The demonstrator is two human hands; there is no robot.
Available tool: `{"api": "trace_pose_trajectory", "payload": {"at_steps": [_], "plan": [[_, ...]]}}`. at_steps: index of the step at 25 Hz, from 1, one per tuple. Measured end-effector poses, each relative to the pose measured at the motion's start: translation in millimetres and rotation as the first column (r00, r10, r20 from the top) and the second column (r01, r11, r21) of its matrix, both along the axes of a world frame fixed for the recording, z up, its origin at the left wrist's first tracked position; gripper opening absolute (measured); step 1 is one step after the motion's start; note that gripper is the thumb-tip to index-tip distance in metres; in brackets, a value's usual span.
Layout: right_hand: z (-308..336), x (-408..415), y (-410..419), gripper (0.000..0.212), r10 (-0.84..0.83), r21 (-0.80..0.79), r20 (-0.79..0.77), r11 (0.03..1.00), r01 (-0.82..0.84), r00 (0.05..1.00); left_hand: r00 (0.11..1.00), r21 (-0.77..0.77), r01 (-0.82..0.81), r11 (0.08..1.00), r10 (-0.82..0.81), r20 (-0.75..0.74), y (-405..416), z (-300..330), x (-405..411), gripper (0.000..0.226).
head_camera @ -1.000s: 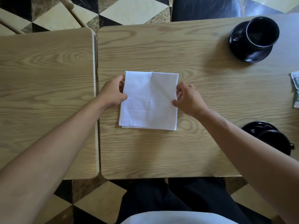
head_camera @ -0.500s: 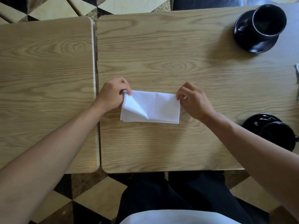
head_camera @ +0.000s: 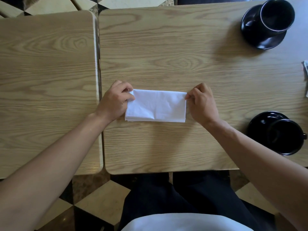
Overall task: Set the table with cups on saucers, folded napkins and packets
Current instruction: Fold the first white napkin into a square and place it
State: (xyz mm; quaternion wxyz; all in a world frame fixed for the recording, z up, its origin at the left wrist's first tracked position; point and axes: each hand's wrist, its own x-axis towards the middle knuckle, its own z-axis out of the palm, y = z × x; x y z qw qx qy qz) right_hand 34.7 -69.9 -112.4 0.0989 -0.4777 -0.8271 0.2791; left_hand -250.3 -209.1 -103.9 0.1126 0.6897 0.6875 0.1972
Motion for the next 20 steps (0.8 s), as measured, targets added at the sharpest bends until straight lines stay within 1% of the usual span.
{"api": "trace_pose_trajectory", "payload": {"at_steps": [2,3,5,6,8,9,11,13,16,18,20], "plan": [[2,-7,-9,0.017,-0.104,-0.023,0.031,0.994,0.105,0.994,0.997,0.019,0.024,1.000,-0.022,-0.070,-5,-2,7,0.020],[5,-11,-15,0.019,-0.159,-0.041,0.022,0.986,0.160,0.987,0.995,0.023,0.024,0.999,-0.021,-0.101,-8,-3,9,0.016],[11,-18,-26,0.023,-0.217,-0.007,0.003,0.976,0.217,0.976,0.988,0.033,-0.028,0.999,0.033,-0.148,-13,-6,16,0.010],[13,-23,-33,0.027,-0.183,0.048,0.007,0.982,0.183,0.983,0.983,0.038,-0.071,0.997,0.076,-0.167,-14,-8,21,0.012],[12,-40,-47,0.035,0.011,0.147,0.016,0.989,-0.013,1.000,0.966,0.011,-0.155,0.988,0.154,-0.208,-11,-13,40,0.030],[8,-51,-53,0.038,0.122,0.150,0.030,0.981,-0.125,0.992,0.961,-0.022,-0.179,0.984,0.170,-0.220,-9,-17,51,0.041],[1,-68,-60,0.047,0.277,0.071,0.096,0.956,-0.284,0.956,0.958,-0.095,-0.200,0.975,0.174,-0.229,-10,-23,71,0.056],[-11,-66,-59,0.056,0.329,0.022,0.190,0.941,-0.339,0.925,0.949,-0.148,-0.238,0.960,0.197,-0.244,-12,-31,80,0.065],[-31,-36,-49,0.071,0.359,0.087,0.315,0.911,-0.403,0.879,0.941,-0.219,-0.256,0.941,0.191,-0.278,-18,-38,78,0.075],[-38,-22,-41,0.078,0.357,0.117,0.362,0.899,-0.421,0.861,0.940,-0.259,-0.252,0.933,0.172,-0.296,-18,-38,78,0.080],[-36,-20,-37,0.081,0.356,0.111,0.378,0.899,-0.423,0.855,0.939,-0.293,-0.253,0.922,0.160,-0.305,-15,-35,78,0.082]]}}
